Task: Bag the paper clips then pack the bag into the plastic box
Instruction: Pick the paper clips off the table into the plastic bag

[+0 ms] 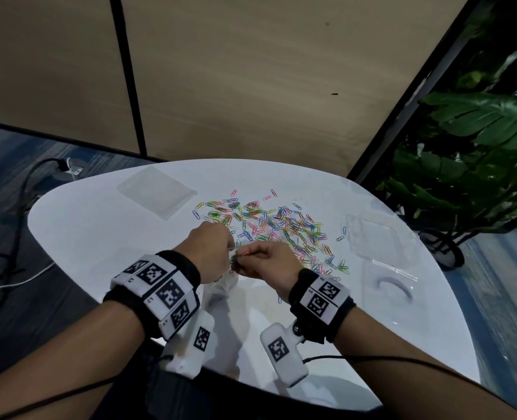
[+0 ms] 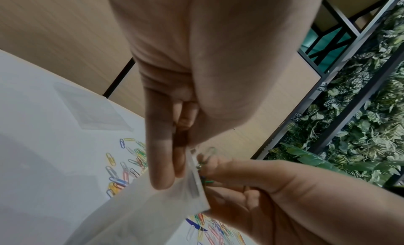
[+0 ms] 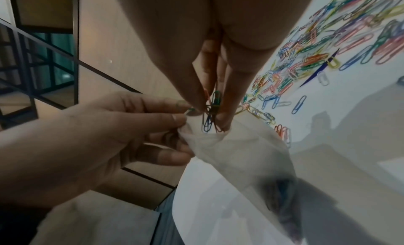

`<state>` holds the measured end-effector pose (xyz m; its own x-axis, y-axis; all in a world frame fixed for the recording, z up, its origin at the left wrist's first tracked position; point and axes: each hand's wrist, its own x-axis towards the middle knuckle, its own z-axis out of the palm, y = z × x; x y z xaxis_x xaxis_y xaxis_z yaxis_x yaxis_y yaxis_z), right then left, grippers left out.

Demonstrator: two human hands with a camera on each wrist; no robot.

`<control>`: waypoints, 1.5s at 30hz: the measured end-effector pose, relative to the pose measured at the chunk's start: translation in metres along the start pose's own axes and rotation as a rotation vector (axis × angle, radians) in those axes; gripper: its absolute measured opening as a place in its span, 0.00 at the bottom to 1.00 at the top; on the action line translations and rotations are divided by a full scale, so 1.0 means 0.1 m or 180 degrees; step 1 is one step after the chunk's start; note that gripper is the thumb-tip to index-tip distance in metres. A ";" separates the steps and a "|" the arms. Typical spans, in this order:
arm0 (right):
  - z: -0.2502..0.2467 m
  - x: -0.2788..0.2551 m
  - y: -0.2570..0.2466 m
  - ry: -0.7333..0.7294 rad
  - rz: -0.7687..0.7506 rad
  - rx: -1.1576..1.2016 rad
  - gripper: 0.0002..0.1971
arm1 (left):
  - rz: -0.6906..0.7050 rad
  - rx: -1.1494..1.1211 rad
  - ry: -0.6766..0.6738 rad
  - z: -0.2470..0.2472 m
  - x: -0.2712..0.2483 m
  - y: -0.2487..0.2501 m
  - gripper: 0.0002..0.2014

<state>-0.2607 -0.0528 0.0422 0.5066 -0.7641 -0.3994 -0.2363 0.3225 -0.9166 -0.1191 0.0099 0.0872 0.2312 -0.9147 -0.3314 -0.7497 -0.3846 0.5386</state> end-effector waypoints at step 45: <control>-1.16 0.44 1.12 0.0016 -0.0527 -0.5541 0.35 | -0.0158 0.0073 -0.0030 -0.06 0.11 -0.25 0.21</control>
<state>-0.3614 -0.1154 -0.0760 0.6137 -0.7268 -0.3085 -0.7254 -0.6733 0.1430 -0.0940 0.0085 0.0749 0.2626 -0.8934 -0.3646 -0.7515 -0.4264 0.5035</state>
